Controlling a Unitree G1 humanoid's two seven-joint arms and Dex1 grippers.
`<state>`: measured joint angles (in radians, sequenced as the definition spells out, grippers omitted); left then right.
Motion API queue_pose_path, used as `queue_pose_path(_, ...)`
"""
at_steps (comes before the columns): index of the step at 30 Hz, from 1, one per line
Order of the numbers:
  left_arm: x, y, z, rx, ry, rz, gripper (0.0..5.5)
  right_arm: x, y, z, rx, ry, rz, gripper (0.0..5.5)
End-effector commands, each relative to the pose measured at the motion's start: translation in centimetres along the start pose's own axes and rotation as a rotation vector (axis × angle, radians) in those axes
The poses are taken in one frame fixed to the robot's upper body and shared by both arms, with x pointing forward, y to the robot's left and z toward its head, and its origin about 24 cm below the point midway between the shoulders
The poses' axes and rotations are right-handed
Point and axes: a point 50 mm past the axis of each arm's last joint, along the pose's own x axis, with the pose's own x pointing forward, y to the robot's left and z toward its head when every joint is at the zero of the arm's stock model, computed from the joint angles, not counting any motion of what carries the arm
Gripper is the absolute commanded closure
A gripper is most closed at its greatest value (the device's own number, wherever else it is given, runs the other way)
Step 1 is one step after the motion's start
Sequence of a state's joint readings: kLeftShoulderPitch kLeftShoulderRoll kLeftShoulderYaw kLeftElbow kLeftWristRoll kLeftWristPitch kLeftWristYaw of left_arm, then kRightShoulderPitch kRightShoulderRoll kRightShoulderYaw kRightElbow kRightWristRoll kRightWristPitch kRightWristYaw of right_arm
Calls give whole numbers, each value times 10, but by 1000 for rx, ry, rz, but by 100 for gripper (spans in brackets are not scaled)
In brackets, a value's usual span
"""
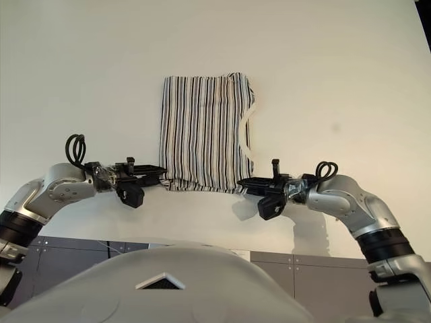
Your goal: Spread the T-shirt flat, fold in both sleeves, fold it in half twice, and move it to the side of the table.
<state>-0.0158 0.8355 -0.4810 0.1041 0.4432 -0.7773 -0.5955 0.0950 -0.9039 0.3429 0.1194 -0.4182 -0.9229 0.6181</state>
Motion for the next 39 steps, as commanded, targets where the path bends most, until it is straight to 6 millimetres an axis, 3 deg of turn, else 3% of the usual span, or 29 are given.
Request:
queue_pose_path(1,-6,-36,-9,-58,89,-212,508,2,8,-6,24,40,52,540)
queue_pose_path(5,-16,-36,0,-155,71,-172,538,-4,9,4,170,-1,56,540)
queue_pose_path(8,-29,-38,26,-404,-3,-128,538,-24,17,37,559,-149,224,540)
queue_pose_path(11,-37,-37,41,-623,-53,-78,538,-32,15,51,754,-231,269,540)
queue_pose_path(13,-40,-24,42,-750,-82,3,538,-29,-2,44,839,-220,133,540)
queue_pose_path(18,-39,45,18,-1012,-144,393,538,-29,-53,-1,942,-25,-201,540)
queue_pose_path(21,-29,72,5,-1058,-171,444,538,-35,-77,-17,971,21,-305,540)
queue_pose_path(29,6,96,-30,-1020,-96,441,538,-22,-91,-32,975,77,-383,540)
queue_pose_path(34,17,112,-39,-969,-113,429,538,-23,-96,-39,964,107,-421,540)
queue_pose_path(36,18,117,-39,-986,-154,443,498,-24,-100,-41,934,109,-434,540)
queue_pose_path(39,19,122,-44,-1005,-171,470,449,-25,-104,-42,926,92,-453,471)
